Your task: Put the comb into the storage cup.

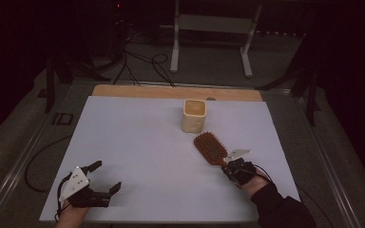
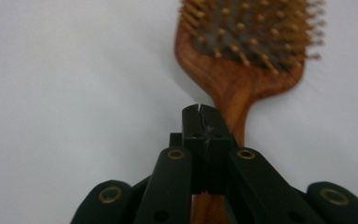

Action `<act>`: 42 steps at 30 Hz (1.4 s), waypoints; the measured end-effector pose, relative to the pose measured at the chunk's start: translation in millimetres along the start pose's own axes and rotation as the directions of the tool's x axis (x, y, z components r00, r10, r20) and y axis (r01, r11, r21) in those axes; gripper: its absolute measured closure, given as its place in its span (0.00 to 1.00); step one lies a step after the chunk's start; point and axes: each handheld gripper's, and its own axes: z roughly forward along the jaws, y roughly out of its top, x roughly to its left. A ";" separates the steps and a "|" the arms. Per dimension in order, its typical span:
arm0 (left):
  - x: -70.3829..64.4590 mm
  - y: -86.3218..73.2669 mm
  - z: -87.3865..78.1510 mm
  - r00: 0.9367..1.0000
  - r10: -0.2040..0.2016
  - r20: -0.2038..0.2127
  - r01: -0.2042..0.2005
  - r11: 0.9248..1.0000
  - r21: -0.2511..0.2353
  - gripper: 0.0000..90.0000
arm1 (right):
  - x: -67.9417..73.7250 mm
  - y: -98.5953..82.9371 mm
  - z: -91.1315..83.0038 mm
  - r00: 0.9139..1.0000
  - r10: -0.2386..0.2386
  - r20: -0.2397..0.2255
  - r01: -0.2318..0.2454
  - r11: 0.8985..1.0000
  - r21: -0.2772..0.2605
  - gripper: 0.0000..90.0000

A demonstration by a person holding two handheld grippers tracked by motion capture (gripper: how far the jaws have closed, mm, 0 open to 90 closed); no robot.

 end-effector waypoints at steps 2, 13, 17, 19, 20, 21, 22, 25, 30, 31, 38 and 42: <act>-0.2 0.3 0.3 1.000 -0.002 0.001 0.002 1.000 -0.004 0.00 | -3.6 -2.6 -1.3 1.000 0.000 0.003 0.000 1.000 -0.001 1.00; 0.1 0.1 0.9 1.000 0.001 0.001 -0.001 1.000 0.000 0.00 | -16.5 -7.3 -4.7 1.000 0.030 0.005 -0.030 1.000 -0.006 1.00; -0.1 -0.1 1.1 1.000 0.003 -0.001 -0.003 1.000 0.003 0.00 | -15.3 -6.0 -9.2 1.000 0.016 -0.014 -0.017 0.999 -0.034 1.00; 0.0 0.1 0.8 1.000 0.001 -0.001 -0.001 1.000 0.000 0.00 | -13.8 -4.1 -13.7 1.000 -0.017 -0.011 0.017 0.999 -0.034 1.00; 0.0 -0.1 0.9 1.000 0.001 -0.001 -0.001 1.000 0.001 0.00 | -13.2 -2.8 -16.1 1.000 -0.024 -0.004 0.024 0.999 -0.035 0.99; -0.1 -0.2 1.0 1.000 0.001 -0.001 -0.001 1.000 0.001 0.00 | -13.9 -1.4 -18.7 1.000 -0.028 -0.005 0.028 0.999 -0.037 0.99; 0.0 -0.2 1.1 1.000 0.001 0.000 -0.001 1.000 0.000 0.00 | -14.8 0.2 -21.3 0.999 -0.034 -0.004 0.034 0.999 -0.038 0.99; 0.1 0.0 1.5 1.000 -0.002 0.000 0.002 1.000 -0.001 0.00 | -17.7 5.7 -29.1 0.999 -0.050 0.004 0.050 0.998 -0.035 0.97; 0.3 -0.2 2.0 1.000 -0.002 -0.001 0.002 1.000 -0.002 0.00 | -22.6 12.7 -34.8 0.998 -0.069 -0.012 0.069 0.998 0.000 0.78; 0.2 -0.4 2.2 1.000 -0.004 0.000 0.004 1.000 -0.001 0.00 | -23.4 13.5 -34.8 0.997 -0.073 -0.019 0.073 0.997 0.009 0.72; 0.5 -0.7 2.6 1.000 -0.002 0.002 0.002 1.000 0.003 0.00 | -25.6 19.0 -27.7 0.995 -0.091 -0.050 0.095 0.993 0.067 0.39; 0.4 -0.4 2.6 1.000 -0.005 0.001 0.005 1.000 -0.001 0.00 | -27.0 22.3 -23.4 0.994 -0.082 -0.067 0.088 0.993 0.084 0.24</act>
